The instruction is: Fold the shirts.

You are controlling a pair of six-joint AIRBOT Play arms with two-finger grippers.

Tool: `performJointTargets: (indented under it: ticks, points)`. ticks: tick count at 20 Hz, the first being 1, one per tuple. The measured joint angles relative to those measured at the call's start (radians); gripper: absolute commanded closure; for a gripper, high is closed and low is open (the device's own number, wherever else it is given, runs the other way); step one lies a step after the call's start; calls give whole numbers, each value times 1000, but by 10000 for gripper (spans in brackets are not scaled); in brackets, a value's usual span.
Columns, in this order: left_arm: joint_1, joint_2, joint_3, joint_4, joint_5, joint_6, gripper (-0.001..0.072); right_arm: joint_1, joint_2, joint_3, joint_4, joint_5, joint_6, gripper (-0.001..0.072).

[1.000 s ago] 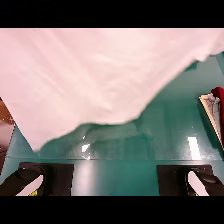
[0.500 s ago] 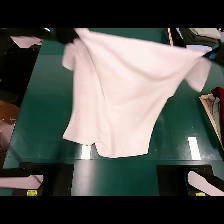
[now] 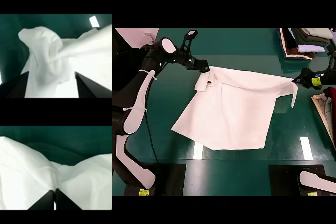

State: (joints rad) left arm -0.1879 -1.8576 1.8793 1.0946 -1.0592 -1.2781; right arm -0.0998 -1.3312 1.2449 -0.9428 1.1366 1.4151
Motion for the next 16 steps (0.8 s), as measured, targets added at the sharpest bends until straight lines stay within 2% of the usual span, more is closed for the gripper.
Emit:
performJointTargets:
  ticks: [4, 7, 12, 16]
  points:
    - [76, 19, 21, 6, -156, -27, 36, 0, -2, -13, 0, -15, -11, 698]
    - [155, 84, -55, -6, -264, -39, 37, 0, -2, -15, -1, -6, -22, 698]
    - [253, 289, -451, -26, -317, 4, 37, 0, -2, -16, -1, 12, -41, 698]
    - [298, 449, -800, -29, -241, 53, 37, 0, -2, -16, 0, 18, -50, 698]
